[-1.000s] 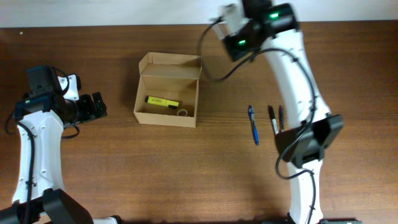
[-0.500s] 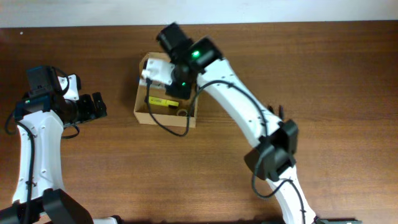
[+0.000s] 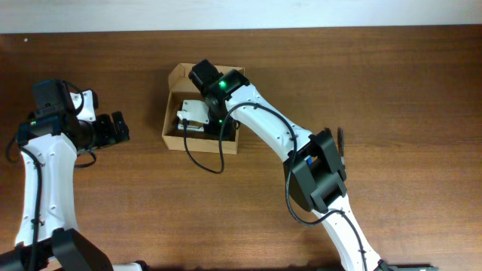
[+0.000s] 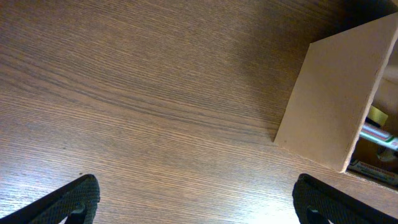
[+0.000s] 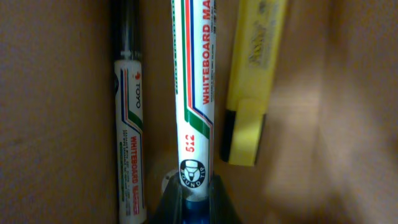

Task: Pack container
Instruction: 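Lower the blue-capped marker into the box and open the gripper, then move the right gripper to the blue pen and grasp it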

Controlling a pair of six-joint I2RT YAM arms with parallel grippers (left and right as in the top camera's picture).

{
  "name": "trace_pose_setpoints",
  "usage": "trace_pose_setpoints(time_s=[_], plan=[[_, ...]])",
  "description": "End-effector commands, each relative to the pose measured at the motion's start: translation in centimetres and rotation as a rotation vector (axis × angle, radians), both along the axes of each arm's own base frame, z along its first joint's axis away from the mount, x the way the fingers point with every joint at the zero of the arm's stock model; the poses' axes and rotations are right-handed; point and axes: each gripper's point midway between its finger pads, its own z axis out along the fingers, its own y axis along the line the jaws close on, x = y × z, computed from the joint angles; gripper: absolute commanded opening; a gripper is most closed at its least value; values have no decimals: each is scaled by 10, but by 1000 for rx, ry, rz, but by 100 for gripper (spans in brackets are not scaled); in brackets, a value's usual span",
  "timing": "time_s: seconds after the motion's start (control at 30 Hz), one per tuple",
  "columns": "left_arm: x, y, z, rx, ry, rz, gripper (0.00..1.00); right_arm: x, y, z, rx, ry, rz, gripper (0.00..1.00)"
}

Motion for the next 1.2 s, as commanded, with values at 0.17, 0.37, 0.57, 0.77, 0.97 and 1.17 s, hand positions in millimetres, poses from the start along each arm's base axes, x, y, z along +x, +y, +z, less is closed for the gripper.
trace_pose_setpoints(time_s=[0.17, 0.37, 0.57, 0.77, 0.97, 1.17], plan=[[0, -1, -2, -7, 1, -19, 100, -1, -2, 0, -5, 12, -53, 41], [0, -1, -2, -7, 1, -19, 100, 22, -11, 67, 23, -146, -208, 56], [0, -1, -2, -7, 1, -19, 100, 29, -32, 149, 101, -280, -328, 59], [0, -1, -2, -7, 1, -19, 100, 40, -90, 233, 216, -388, -488, 60], [0, -1, -2, -7, 1, -19, 100, 65, -208, 261, 291, -383, -870, 51], [0, -1, -2, -7, 1, -19, 100, 65, -277, 203, 318, -147, -1198, 44]])
